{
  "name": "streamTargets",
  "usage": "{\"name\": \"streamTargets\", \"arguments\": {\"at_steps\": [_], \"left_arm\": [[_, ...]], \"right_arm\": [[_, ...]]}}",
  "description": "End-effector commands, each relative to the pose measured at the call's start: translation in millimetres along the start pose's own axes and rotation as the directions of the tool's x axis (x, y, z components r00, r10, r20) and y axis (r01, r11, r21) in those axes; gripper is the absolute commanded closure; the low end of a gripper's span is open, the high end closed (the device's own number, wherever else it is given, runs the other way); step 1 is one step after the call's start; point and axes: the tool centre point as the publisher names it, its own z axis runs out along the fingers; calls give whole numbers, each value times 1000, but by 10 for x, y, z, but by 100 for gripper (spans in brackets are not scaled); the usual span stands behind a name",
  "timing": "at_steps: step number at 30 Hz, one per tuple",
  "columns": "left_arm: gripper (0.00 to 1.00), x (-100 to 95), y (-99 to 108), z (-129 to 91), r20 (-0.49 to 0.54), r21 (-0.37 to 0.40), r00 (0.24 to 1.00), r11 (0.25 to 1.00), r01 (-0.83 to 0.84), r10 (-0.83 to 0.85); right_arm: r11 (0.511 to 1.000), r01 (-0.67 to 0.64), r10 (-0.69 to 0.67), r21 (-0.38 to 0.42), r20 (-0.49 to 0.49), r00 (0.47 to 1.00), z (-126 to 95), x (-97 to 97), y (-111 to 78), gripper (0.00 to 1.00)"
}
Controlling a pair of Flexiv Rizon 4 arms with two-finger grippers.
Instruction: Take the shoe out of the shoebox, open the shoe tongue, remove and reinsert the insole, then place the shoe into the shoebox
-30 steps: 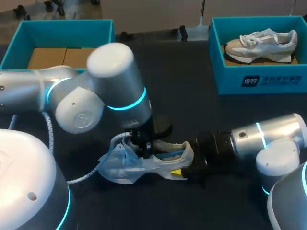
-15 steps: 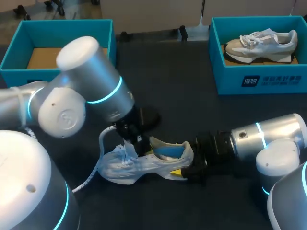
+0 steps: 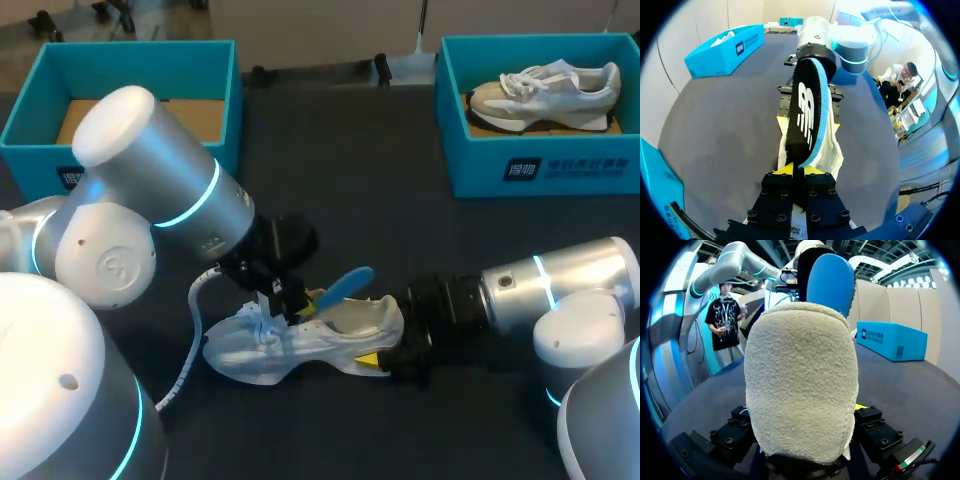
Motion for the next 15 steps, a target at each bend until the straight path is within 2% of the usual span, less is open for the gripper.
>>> {"name": "streamTargets", "arguments": {"at_steps": [1, 13, 14, 15], "left_arm": [[100, 20, -156, 85, 20, -42, 1000, 999, -11, 12], [100, -47, -449, 197, 99, -128, 993, 991, -49, 62], [96, -49, -459, 208, 107, -136, 992, 989, -52, 67], [85, -48, -477, 227, 107, -144, 992, 988, -57, 73]], "right_arm": [[1000, -1, 1, 7, 0, 1000, 14, 17, 12, 100], [1000, -1, 1, 7, 0, 1000, 14, 17, 12, 100], [1000, -1, 1, 7, 0, 1000, 14, 17, 12, 100], [1000, -1, 1, 7, 0, 1000, 14, 17, 12, 100]]}}
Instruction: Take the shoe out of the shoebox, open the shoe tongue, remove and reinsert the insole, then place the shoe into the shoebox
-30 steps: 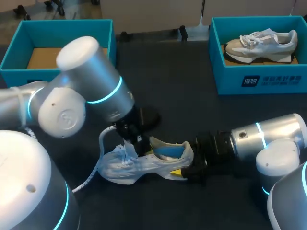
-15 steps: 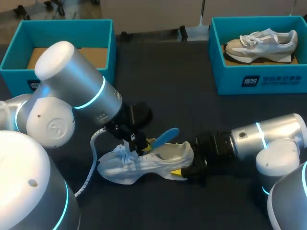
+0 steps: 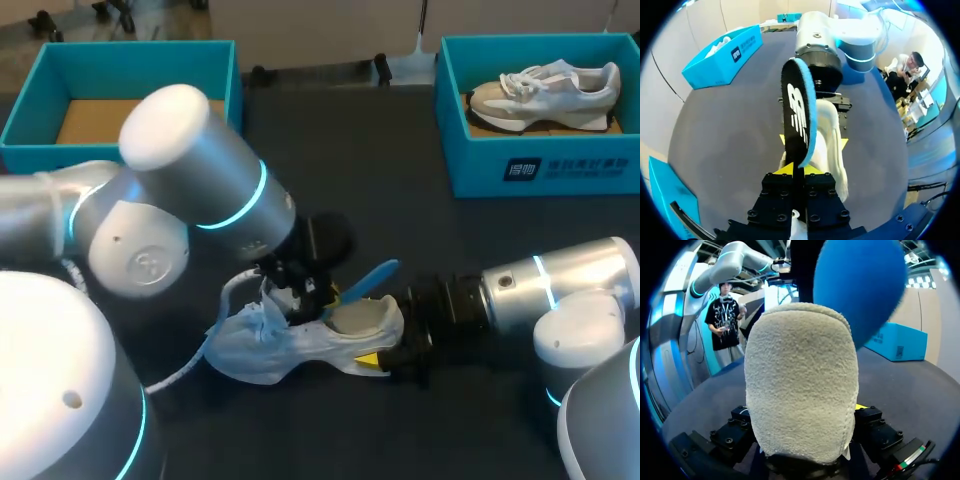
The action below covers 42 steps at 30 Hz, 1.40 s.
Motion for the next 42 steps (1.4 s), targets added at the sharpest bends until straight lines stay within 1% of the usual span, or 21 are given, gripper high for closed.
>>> {"name": "streamTargets", "arguments": {"at_steps": [1, 2, 6, 7, 10, 11, 16, 21, 23, 25, 32, 38, 41, 42], "left_arm": [[75, 9, -153, 92, 15, -78, 1000, 997, -9, 10], [70, 12, -159, 88, 20, -79, 1000, 997, -13, 15], [56, 59, -194, 1, 41, -68, 998, 997, -34, 37], [52, 72, -195, -20, 45, -65, 998, 997, -38, 41], [27, 104, -200, -76, 65, -62, 996, 997, -50, 54], [26, 111, -203, -90, 69, -59, 996, 997, -52, 56], [25, 181, -237, -215, 114, -46, 991, 997, -66, 71], [32, 222, -245, -308, 157, -24, 985, 998, -66, 69], [38, 223, -249, -325, 176, -22, 982, 998, -65, 68], [39, 211, -253, -326, 176, -23, 982, 998, -65, 68], [40, 209, -241, -288, 173, -20, 983, 998, -57, 59], [42, 185, -246, -134, 151, -26, 987, 999, -43, 46], [37, 174, -247, -75, 157, -35, 987, 999, -41, 46], [37, 173, -246, -68, 163, -34, 986, 999, -41, 46]], "right_arm": [[1000, -1, 1, 6, 0, 1000, 15, 18, 13, 100], [1000, -1, 1, 6, 0, 1000, 15, 18, 13, 100], [1000, -1, 1, 6, 0, 1000, 15, 18, 13, 100], [1000, -1, 1, 6, 0, 1000, 15, 18, 13, 100], [1000, -1, 1, 6, 0, 1000, 15, 18, 13, 100], [1000, -1, 1, 6, 0, 1000, 15, 18, 13, 100], [1000, -1, 1, 6, 0, 1000, 15, 18, 13, 100], [1000, -1, 1, 6, 0, 1000, 15, 18, 13, 100], [1000, -1, 1, 6, 0, 1000, 15, 18, 13, 100], [1000, -1, 1, 6, 0, 1000, 15, 18, 13, 100], [1000, -1, 1, 6, 0, 1000, 15, 18, 13, 100], [1000, -1, 1, 6, 0, 1000, 15, 18, 13, 100], [1000, -1, 1, 6, 0, 1000, 15, 18, 13, 100], [1000, -1, 1, 6, 0, 1000, 15, 18, 13, 100]]}}
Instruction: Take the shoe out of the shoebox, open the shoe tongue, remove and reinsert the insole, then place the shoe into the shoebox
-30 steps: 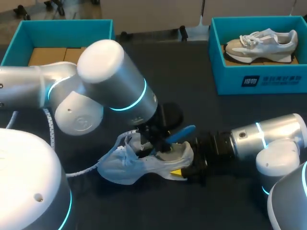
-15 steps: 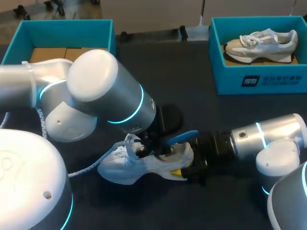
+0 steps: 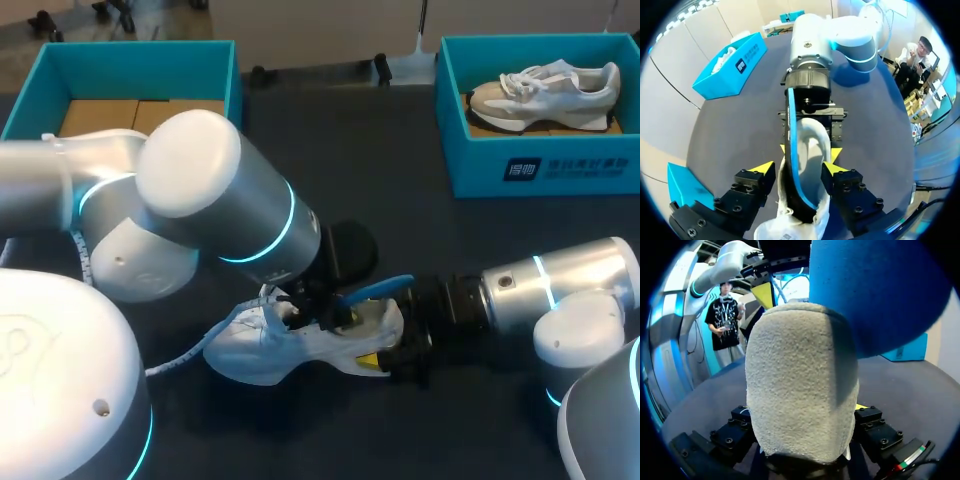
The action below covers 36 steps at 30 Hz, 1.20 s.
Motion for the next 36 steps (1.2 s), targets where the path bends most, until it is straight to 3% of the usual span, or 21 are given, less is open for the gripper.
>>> {"name": "streamTargets", "arguments": {"at_steps": [1, 6, 18, 26, 31, 32, 33, 34, 36], "left_arm": [[38, -2, -39, 145, 17, 0, 1000, 1000, 1, -1], [47, 1, -11, 174, 32, 19, 999, 1000, 12, -12], [45, -36, 20, 278, 65, 16, 997, 999, 51, -52], [48, -45, 16, 307, 86, 14, 994, 998, 68, -69], [62, -76, 20, 351, 69, 21, 994, 996, 85, -86], [75, -79, 20, 354, 66, 25, 994, 996, 89, -90], [95, -83, 19, 354, 64, 27, 994, 995, 92, -93], [100, -89, 18, 354, 62, 28, 993, 995, 95, -96], [100, -102, 18, 356, 58, 31, 993, 994, 102, -103]], "right_arm": [[1000, -1, 1, 7, 0, 1000, 13, 15, 12, 100], [1000, -1, 1, 7, 0, 1000, 13, 15, 12, 100], [1000, -1, 1, 7, 0, 1000, 13, 15, 12, 100], [1000, -1, 1, 7, 0, 1000, 13, 15, 12, 100], [1000, -1, 1, 7, 0, 1000, 13, 15, 12, 100], [1000, -1, 1, 7, 0, 1000, 13, 15, 12, 100], [1000, -1, 1, 7, 0, 1000, 13, 15, 12, 100], [1000, -1, 1, 7, 0, 1000, 13, 15, 12, 100], [1000, -1, 1, 7, 0, 1000, 13, 15, 12, 100]]}}
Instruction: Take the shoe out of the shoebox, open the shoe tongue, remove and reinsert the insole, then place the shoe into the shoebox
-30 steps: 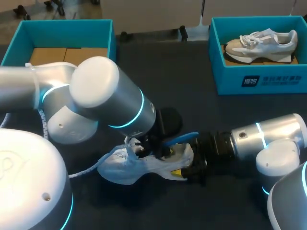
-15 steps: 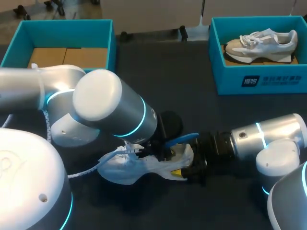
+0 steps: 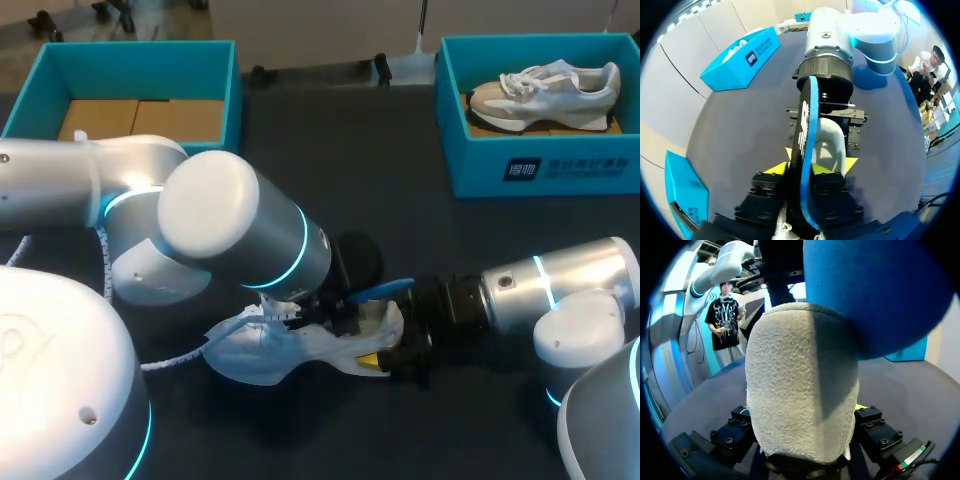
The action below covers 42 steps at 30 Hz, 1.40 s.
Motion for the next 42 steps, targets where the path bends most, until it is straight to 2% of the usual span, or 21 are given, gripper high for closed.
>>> {"name": "streamTargets", "arguments": {"at_steps": [1, 9, 15, 26, 29, 32, 34, 36, 42], "left_arm": [[100, -38, 16, 37, -15, 10, 1000, 1000, 8, -8], [100, -100, -112, -50, -104, 73, 994, 996, 40, -33], [100, -102, -394, -213, -233, 162, 973, 986, 47, -8], [100, 113, -978, -615, -463, 346, 874, 938, 25, 147], [100, 195, -1183, -792, -501, 416, 838, 909, 15, 216], [100, 218, -1311, -983, -527, 494, 807, 869, 35, 267], [100, 211, -1348, -1044, -534, 518, 797, 854, 45, 282], [100, 208, -1451, -1232, -523, 572, 788, 819, 42, 325], [100, 248, -1601, -1708, -457, 661, 796, 751, 4, 397]], "right_arm": [[1000, -1, 1, 7, 0, 1000, 13, 15, 12, 100], [1000, -1, 1, 7, 0, 1000, 13, 15, 12, 100], [1000, -1, 1, 7, 0, 1000, 13, 15, 12, 100], [1000, -1, 1, 7, 0, 1000, 13, 15, 12, 100], [1000, -1, 1, 7, 0, 1000, 13, 15, 12, 100], [1000, -1, 1, 7, 0, 1000, 13, 15, 12, 100], [1000, -1, 1, 7, 0, 1000, 13, 15, 12, 100], [1000, -1, 1, 7, 0, 1000, 13, 15, 12, 100], [1000, -1, 1, 7, 0, 1000, 13, 15, 12, 100]]}}
